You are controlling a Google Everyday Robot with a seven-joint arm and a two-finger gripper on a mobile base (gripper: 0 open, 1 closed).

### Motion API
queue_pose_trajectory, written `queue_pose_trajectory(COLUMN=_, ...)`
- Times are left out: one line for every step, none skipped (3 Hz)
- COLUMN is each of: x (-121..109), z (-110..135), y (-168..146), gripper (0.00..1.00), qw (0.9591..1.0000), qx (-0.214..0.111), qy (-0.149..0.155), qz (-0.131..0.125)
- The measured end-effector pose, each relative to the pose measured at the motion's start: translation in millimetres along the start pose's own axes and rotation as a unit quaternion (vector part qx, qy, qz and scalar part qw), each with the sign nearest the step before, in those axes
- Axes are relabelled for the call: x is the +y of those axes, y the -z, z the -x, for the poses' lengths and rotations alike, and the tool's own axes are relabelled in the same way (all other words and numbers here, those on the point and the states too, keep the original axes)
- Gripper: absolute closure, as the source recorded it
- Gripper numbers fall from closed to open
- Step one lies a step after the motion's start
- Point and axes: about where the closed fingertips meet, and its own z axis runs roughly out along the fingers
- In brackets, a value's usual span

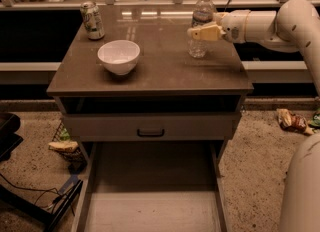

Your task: Pick water bottle from middle drawer and place on counter

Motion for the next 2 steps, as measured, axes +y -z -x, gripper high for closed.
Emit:
queue_pose_trajectory(x=2.0, z=-0.3, y=-4.4, gripper=0.00, qw=1.0000, qx=0.000, qy=0.000, qz=0.003)
queue_pose_trajectory(x=2.1, z=-0.3, y=-4.5, gripper=0.00, qw=1.0000, qx=0.000, qy=-0.001, qz=0.003)
